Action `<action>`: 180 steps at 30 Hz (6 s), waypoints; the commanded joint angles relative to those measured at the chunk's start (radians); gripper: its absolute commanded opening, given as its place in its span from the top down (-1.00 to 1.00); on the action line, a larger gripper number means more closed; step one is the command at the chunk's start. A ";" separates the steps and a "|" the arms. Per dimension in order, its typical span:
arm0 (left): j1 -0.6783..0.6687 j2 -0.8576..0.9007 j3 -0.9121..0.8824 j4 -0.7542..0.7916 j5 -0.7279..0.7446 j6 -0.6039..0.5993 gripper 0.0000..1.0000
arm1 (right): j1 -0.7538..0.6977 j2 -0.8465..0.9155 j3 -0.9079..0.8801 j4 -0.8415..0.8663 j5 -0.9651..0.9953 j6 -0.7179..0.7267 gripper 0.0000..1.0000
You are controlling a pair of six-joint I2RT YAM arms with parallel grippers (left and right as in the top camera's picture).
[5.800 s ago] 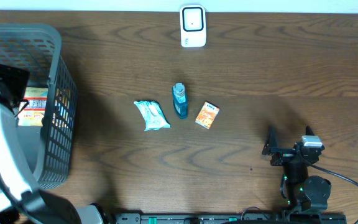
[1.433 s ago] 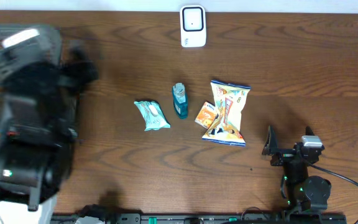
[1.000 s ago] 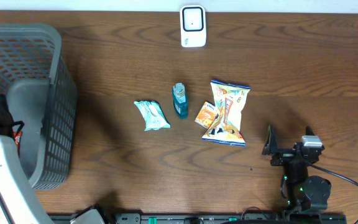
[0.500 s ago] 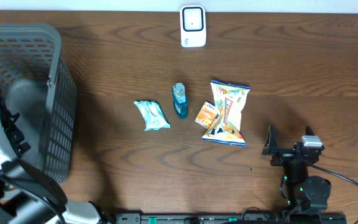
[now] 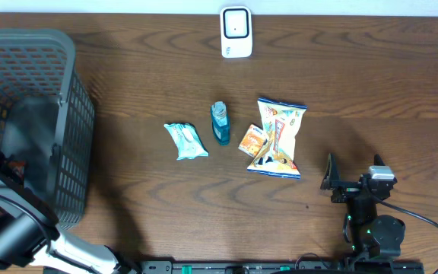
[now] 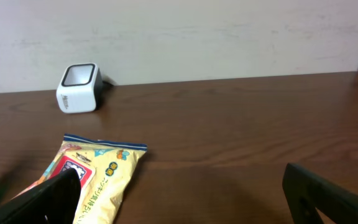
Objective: Scan the item barcode
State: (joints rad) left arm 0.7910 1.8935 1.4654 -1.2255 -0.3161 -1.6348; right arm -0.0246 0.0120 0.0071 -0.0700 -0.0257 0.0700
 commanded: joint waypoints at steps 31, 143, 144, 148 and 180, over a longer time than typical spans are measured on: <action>0.005 0.121 -0.037 0.121 -0.170 -0.008 -0.98 | 0.011 -0.005 -0.002 -0.005 0.005 -0.012 -0.99; -1.154 -0.551 -0.043 0.645 0.053 1.312 -0.96 | 0.011 -0.005 -0.002 -0.005 0.005 -0.012 -0.99; -1.154 -0.595 -0.043 0.701 0.044 1.350 -0.95 | 0.011 -0.005 -0.002 -0.005 0.005 -0.012 -0.99; -1.154 -0.724 -0.043 0.918 0.044 1.509 -0.96 | 0.011 -0.005 -0.002 -0.005 0.005 -0.012 -0.98; -1.005 -1.222 -0.063 0.719 0.190 1.879 -0.96 | 0.011 -0.005 -0.002 -0.005 0.005 -0.012 -0.99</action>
State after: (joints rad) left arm -0.2558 0.7097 1.4143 -0.4980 -0.2501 0.2783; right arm -0.0246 0.0120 0.0071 -0.0700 -0.0257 0.0700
